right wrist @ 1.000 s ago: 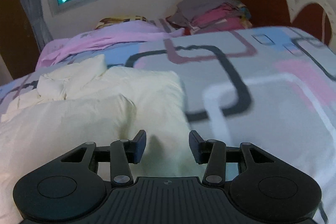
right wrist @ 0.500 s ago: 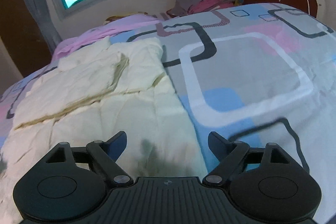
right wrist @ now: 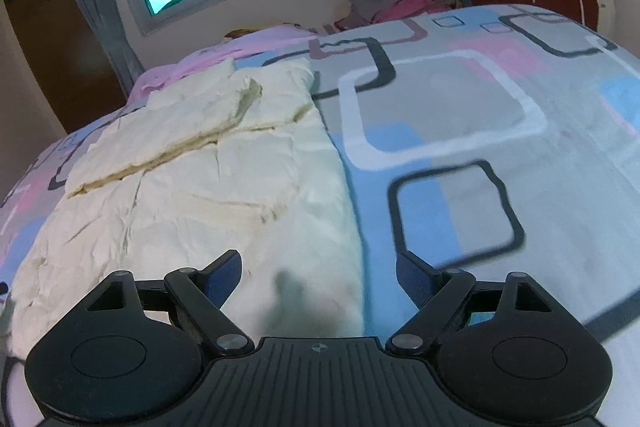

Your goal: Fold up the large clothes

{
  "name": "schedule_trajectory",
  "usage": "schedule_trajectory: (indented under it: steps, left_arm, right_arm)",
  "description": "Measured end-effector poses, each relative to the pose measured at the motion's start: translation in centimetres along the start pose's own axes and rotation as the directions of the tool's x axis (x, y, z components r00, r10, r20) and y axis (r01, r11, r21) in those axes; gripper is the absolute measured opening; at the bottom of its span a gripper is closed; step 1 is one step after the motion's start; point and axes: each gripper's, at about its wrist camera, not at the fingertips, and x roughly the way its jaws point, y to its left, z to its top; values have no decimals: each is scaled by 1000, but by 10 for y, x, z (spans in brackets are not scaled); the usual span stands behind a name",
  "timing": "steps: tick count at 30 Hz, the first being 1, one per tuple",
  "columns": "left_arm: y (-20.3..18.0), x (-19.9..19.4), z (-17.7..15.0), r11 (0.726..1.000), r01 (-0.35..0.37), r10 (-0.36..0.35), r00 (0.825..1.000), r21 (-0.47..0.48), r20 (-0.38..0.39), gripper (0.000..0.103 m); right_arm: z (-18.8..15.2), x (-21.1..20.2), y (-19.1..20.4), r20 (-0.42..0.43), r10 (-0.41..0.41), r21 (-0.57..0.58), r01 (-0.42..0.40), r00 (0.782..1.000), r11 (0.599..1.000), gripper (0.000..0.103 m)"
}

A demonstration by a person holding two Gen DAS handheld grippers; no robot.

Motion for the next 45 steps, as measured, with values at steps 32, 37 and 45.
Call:
schedule_trajectory:
  steps: [32,37,45]
  left_arm:
    - [12,0,-35,899,295,-323,946,-323,-33,103]
    - [17,19,-34,835,369,-417,908,-409,-33,102]
    - [14,40,-30,786,433,-503,863,-441,-49,22]
  right_arm:
    - [-29,17,-49,-45,207,304,-184,977,935,83]
    - [-27,26,-50,-55,219,305,-193,974,933,83]
    - [-24,35,-47,-69,283,292,-252,957,923,82]
